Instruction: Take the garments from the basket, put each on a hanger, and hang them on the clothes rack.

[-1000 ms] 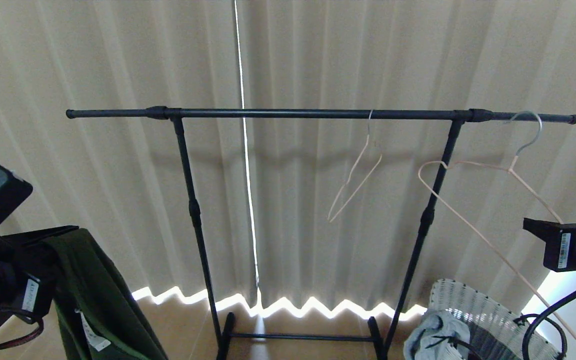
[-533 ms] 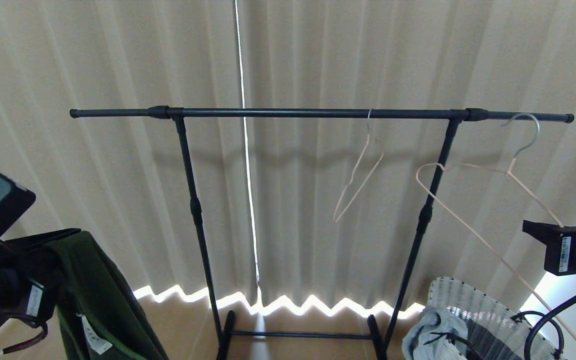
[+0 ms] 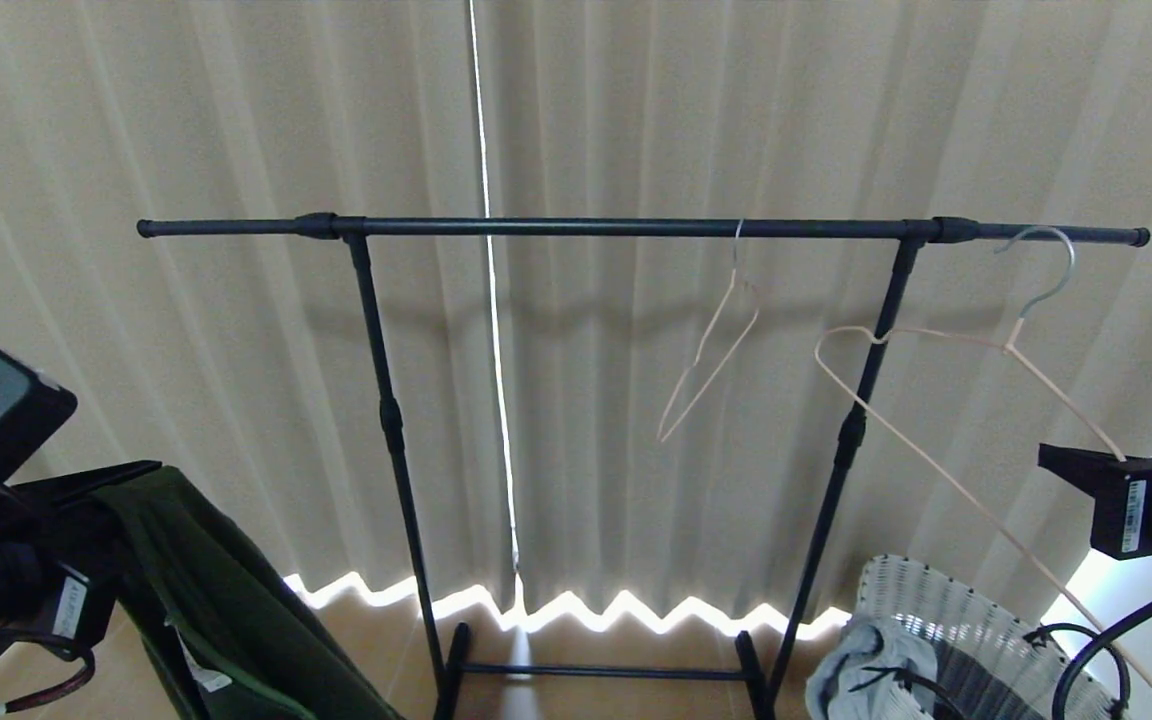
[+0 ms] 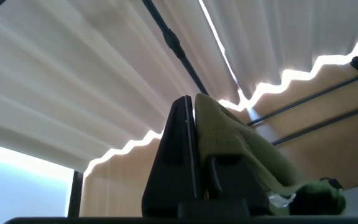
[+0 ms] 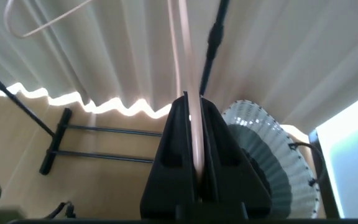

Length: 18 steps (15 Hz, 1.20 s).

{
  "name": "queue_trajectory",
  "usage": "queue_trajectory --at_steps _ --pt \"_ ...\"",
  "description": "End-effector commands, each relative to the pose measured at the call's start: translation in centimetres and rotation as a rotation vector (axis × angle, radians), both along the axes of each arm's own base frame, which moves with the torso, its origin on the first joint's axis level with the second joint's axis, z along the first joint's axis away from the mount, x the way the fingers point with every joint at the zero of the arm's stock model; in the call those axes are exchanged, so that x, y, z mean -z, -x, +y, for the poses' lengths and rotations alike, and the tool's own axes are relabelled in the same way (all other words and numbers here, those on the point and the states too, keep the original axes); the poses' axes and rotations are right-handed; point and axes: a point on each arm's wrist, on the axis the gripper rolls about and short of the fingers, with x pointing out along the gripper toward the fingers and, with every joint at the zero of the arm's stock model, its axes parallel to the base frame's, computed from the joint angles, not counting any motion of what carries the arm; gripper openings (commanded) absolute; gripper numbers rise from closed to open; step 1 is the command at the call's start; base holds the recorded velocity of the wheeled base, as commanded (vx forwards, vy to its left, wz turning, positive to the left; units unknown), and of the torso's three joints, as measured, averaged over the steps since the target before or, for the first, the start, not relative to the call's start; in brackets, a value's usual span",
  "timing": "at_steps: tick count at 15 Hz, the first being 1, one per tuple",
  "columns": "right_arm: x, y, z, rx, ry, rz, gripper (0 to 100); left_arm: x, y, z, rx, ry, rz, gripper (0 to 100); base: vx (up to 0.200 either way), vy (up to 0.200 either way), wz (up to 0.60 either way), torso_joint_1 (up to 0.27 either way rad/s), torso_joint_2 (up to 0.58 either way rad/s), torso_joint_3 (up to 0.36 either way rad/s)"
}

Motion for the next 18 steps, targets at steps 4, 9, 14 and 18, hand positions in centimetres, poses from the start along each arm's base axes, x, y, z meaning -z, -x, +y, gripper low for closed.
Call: queue_trajectory --at_steps 4,9,14,18 --pt "-0.1 0.2 0.0 -0.002 -0.004 -0.007 0 0.1 -0.1 0.0 0.001 -0.002 0.004 0 0.000 0.150 0.00 0.004 0.00 0.002" --pt "-0.7 0.0 0.2 -0.025 -0.024 -0.077 0 0.5 0.0 -0.1 0.007 -0.010 0.020 0 0.000 0.000 0.00 0.000 0.00 0.000" --pt "-2.2 2.2 1.7 -0.246 -0.087 -0.167 0 0.6 -0.4 -0.3 0.012 -0.020 0.027 0 0.000 0.000 0.00 0.000 0.00 0.000" --pt "-2.3 3.4 3.1 -0.408 -0.118 -0.170 0 0.1 -1.8 -1.9 0.088 -0.020 0.051 0 0.000 0.000 0.00 0.000 0.00 0.000"
